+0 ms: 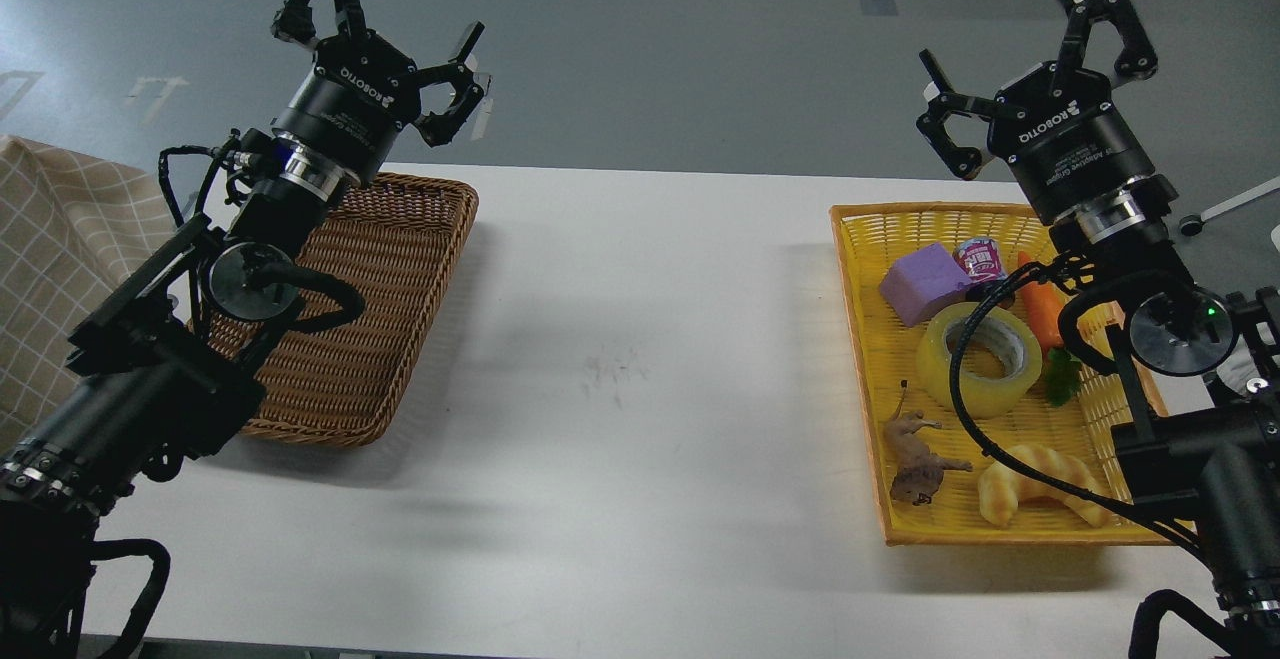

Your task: Place and transfer tape with both arms

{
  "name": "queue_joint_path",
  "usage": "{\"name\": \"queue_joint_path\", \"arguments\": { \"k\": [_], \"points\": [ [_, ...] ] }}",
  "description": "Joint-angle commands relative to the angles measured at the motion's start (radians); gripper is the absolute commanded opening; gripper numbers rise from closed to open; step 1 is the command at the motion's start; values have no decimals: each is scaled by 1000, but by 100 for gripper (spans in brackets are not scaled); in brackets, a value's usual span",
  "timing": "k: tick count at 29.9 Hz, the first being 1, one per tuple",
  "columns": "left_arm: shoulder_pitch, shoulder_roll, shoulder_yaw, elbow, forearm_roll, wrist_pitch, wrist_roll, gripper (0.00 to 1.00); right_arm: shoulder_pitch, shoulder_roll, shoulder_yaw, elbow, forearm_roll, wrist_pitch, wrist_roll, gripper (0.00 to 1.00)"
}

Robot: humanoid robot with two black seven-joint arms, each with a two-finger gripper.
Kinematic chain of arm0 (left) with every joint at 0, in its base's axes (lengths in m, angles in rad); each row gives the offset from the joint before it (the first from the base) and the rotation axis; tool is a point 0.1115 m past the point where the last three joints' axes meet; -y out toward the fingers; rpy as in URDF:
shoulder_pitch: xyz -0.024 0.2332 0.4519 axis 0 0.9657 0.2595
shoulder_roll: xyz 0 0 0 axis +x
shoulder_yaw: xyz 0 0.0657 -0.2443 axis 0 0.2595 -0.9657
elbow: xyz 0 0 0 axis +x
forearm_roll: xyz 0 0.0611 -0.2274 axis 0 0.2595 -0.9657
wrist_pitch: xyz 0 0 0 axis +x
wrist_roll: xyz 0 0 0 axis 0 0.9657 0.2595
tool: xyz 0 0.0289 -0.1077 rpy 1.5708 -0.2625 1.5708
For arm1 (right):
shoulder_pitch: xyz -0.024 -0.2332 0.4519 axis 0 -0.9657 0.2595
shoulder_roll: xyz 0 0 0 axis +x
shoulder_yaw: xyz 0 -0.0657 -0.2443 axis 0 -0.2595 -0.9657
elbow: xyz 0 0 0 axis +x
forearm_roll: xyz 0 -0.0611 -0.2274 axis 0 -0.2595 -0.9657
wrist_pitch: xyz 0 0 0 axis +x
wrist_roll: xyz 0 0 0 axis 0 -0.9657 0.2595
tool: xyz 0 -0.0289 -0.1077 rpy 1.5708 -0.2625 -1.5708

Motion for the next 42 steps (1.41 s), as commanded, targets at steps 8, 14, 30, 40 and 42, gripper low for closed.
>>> {"name": "queue_joint_path", "arguments": {
  "k": [8,14,30,40,42],
  "points": [
    [-3,-33,-18,55,10,0,6,98,5,2,4,-3,-3,0,1,100],
    [-5,-34,-16,55,10,0,-2,98,14,-6,6,-8,-8,0,1,100],
    [-6,-33,-18,53,4,0,-2,98,3,-11,-2,-11,-8,0,1,100],
    [-6,-33,-18,53,7,0,-2,98,-3,-15,-5,-9,-8,0,1,100],
    [-5,-33,-18,53,9,0,-2,98,-3,-31,-5,-9,-12,0,1,100]
  ]
}}
